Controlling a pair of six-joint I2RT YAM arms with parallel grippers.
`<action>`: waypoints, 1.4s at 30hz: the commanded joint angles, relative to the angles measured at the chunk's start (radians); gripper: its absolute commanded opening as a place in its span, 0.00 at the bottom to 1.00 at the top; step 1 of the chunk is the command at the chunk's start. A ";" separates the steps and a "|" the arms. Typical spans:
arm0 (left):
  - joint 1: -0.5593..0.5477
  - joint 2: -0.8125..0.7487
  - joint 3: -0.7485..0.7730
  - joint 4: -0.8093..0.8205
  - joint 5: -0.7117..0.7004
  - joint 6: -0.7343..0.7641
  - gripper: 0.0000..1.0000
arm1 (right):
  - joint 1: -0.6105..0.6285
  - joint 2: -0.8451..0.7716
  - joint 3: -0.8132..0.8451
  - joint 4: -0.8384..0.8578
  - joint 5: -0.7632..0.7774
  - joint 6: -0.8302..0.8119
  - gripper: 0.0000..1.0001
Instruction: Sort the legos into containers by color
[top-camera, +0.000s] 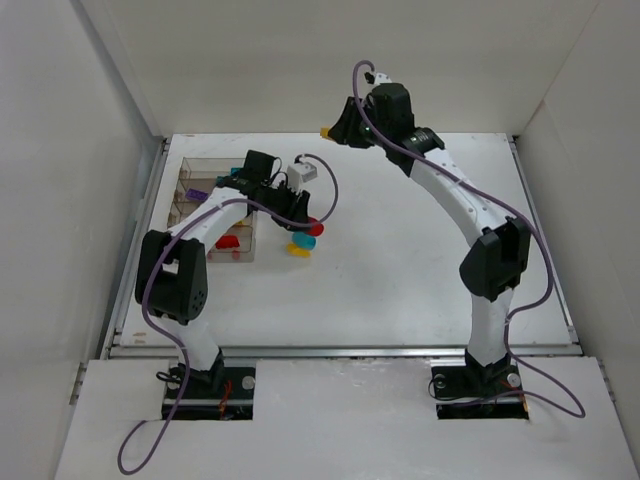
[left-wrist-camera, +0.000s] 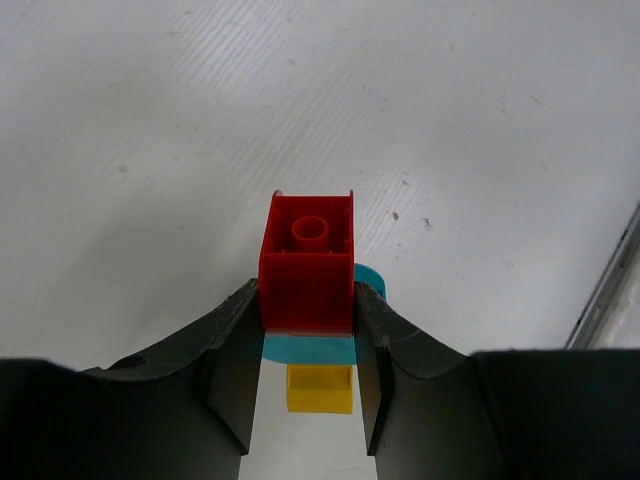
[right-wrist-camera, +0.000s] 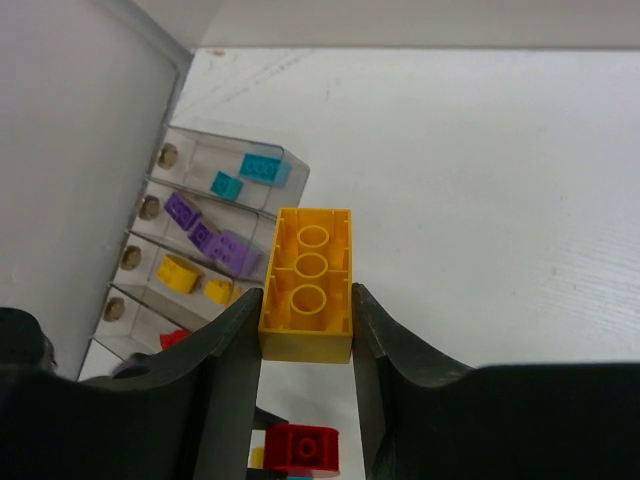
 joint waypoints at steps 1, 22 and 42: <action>0.035 0.028 0.020 -0.054 0.229 0.098 0.19 | 0.001 -0.055 -0.035 0.051 -0.042 0.005 0.00; 0.080 0.139 0.195 -0.133 0.306 0.253 0.72 | -0.031 -0.181 -0.200 0.000 -0.108 -0.091 0.00; -0.150 -0.139 0.129 0.272 -0.183 0.650 1.00 | -0.080 -0.195 -0.249 -0.106 -0.377 -0.085 0.00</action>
